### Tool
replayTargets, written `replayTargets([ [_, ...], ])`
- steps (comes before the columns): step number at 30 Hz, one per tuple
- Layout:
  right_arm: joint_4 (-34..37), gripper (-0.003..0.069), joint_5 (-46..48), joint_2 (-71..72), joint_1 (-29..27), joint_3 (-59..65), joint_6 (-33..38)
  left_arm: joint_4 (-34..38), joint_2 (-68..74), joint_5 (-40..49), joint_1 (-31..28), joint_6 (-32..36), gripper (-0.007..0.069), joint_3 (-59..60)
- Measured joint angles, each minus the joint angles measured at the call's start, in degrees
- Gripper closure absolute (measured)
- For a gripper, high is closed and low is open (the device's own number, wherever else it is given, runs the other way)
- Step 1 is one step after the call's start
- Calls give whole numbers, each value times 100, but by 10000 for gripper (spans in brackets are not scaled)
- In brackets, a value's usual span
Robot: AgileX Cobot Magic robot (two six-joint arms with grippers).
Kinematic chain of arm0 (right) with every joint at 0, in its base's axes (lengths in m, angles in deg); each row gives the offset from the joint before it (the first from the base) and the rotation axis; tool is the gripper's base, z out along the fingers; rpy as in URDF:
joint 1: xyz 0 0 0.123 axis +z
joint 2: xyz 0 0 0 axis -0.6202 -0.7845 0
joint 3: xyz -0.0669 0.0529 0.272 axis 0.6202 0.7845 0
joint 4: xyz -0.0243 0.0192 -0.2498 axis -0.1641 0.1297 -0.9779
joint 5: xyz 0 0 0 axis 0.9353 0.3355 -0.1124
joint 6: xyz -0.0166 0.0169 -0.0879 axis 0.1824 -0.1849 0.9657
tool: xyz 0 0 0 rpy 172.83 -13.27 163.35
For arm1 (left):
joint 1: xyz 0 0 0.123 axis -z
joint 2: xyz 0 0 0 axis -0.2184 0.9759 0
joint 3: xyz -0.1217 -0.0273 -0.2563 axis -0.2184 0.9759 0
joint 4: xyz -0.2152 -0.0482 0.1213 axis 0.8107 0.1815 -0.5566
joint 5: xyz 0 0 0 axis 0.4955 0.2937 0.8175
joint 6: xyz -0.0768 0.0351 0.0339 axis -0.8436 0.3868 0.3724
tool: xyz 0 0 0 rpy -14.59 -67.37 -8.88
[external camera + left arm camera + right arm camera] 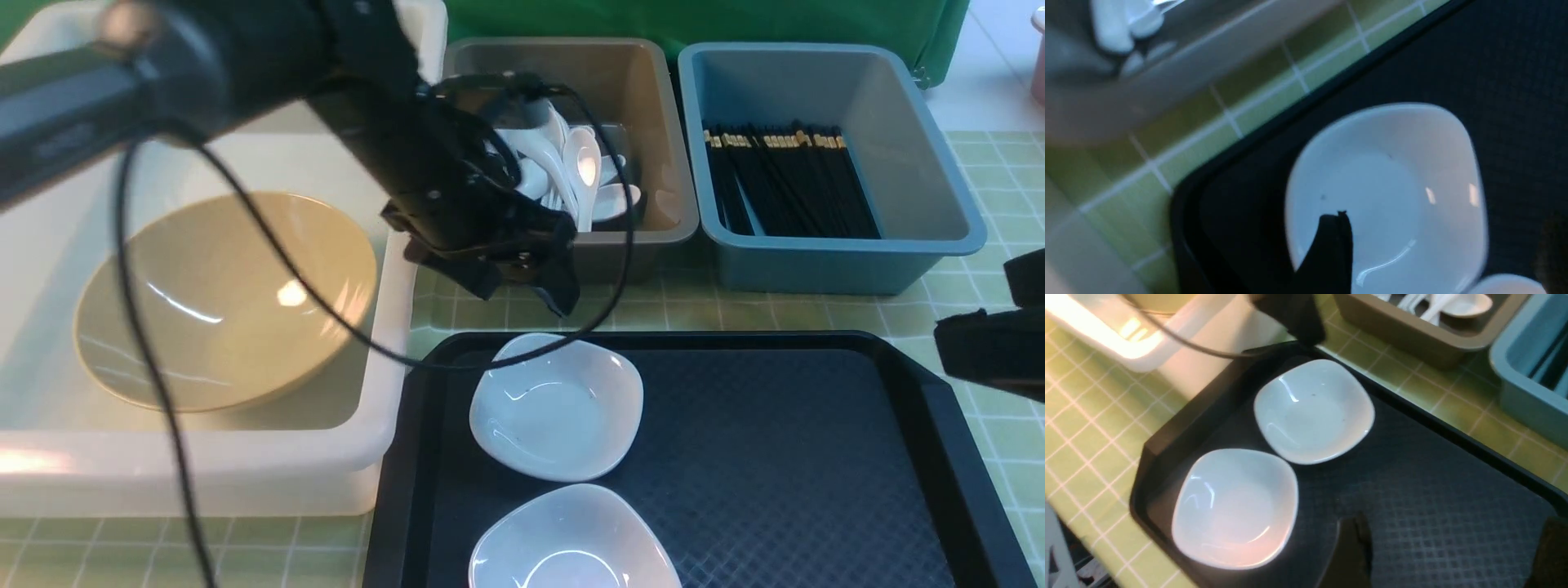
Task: On green table put chopsticks spoon bowls plates into blue grey white boxes.
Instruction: 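Grasp the small white bowl on the black tray by its rim with the left gripper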
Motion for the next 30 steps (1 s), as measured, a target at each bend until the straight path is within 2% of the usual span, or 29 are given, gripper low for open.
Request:
replayTargets([
  [4, 11, 102, 6, 0, 228, 0, 110, -871, 453, 252, 219, -228, 35, -464],
  [9, 11, 102, 11, 0, 275, 0, 156, -1166, 664, 214, 258, -117, 35, -646],
  [15, 11, 102, 11, 0, 275, 0, 168, -988, 883, 316, 258, 425, 35, -667],
  [20, 11, 102, 17, 0, 275, 0, 168, -879, 691, 373, 220, 474, 35, -969],
  [24, 11, 102, 17, 0, 275, 0, 168, -806, 273, 161, 200, 786, 35, -1159],
  [30, 11, 102, 17, 0, 275, 0, 168, -562, 452, 374, 200, 1179, 35, -1198],
])
